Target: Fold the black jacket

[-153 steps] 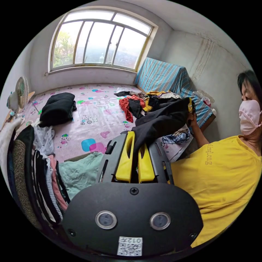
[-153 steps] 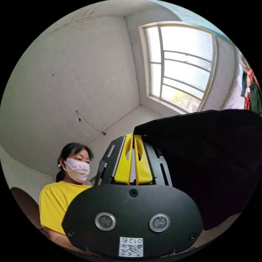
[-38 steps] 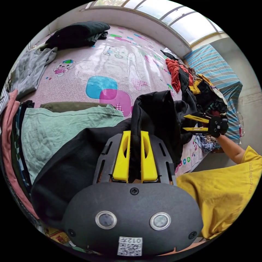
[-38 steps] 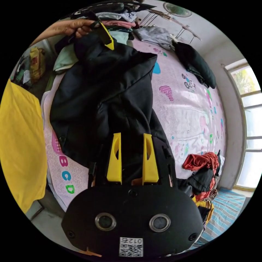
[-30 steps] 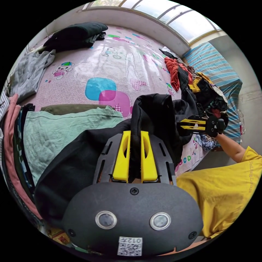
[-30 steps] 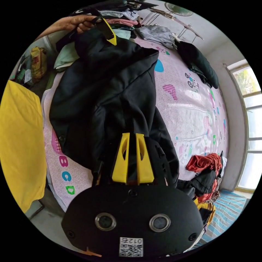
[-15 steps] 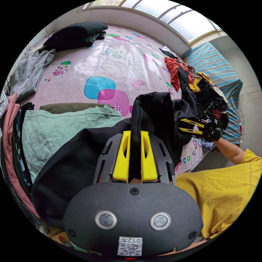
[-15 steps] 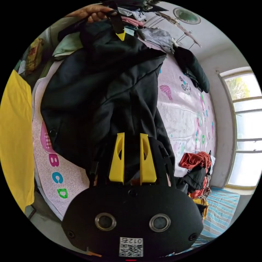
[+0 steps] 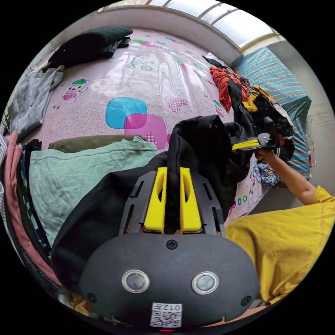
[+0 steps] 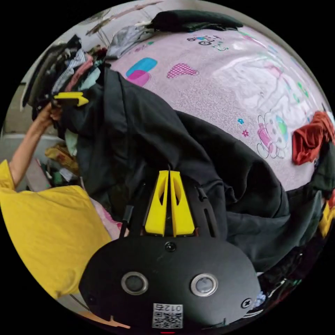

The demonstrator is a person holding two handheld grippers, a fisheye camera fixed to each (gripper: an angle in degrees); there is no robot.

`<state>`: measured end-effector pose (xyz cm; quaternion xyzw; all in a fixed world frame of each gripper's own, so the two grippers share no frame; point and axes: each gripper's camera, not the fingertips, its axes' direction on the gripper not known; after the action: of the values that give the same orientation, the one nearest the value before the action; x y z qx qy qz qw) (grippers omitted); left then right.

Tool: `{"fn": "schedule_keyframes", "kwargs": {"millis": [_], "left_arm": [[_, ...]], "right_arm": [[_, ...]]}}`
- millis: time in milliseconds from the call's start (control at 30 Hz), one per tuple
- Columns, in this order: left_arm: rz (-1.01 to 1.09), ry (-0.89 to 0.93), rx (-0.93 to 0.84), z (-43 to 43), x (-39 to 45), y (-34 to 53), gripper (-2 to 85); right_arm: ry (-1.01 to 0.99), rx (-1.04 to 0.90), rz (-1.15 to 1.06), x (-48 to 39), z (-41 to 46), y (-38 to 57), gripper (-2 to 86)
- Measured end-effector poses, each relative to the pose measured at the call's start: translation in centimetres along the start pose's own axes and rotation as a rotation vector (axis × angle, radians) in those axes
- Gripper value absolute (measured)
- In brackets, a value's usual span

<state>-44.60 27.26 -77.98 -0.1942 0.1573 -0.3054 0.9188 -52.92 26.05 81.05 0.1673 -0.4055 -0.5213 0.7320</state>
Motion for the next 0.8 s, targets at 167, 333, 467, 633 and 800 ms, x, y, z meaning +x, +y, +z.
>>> {"fn": "schedule_keyframes", "kwargs": {"millis": [167,333,467,633,800], "left_arm": [[0.089,-0.07,0.083,-5.7,5.4,1.0,5.2],[0.254,-0.203,0.206,-15.0,13.2,0.8,5.1],[0.447,-0.325,0.36,-26.6,22.4,0.2,5.0],[0.629,-0.445,0.643,-40.8,34.6,2.8,5.1],[0.689,-0.624,0.802,-48.3,44.5,6.2,5.3]], "right_arm": [[-0.021,0.159,0.037,-4.0,-6.9,4.5,0.3],[0.144,0.416,0.035,-10.8,-18.9,9.7,0.1],[0.36,0.666,-0.009,-19.3,-32.8,14.9,0.1],[0.635,0.97,-0.043,-32.2,-48.0,22.1,0.1],[0.911,1.047,-0.022,-45.0,-56.4,27.2,0.1]]}}
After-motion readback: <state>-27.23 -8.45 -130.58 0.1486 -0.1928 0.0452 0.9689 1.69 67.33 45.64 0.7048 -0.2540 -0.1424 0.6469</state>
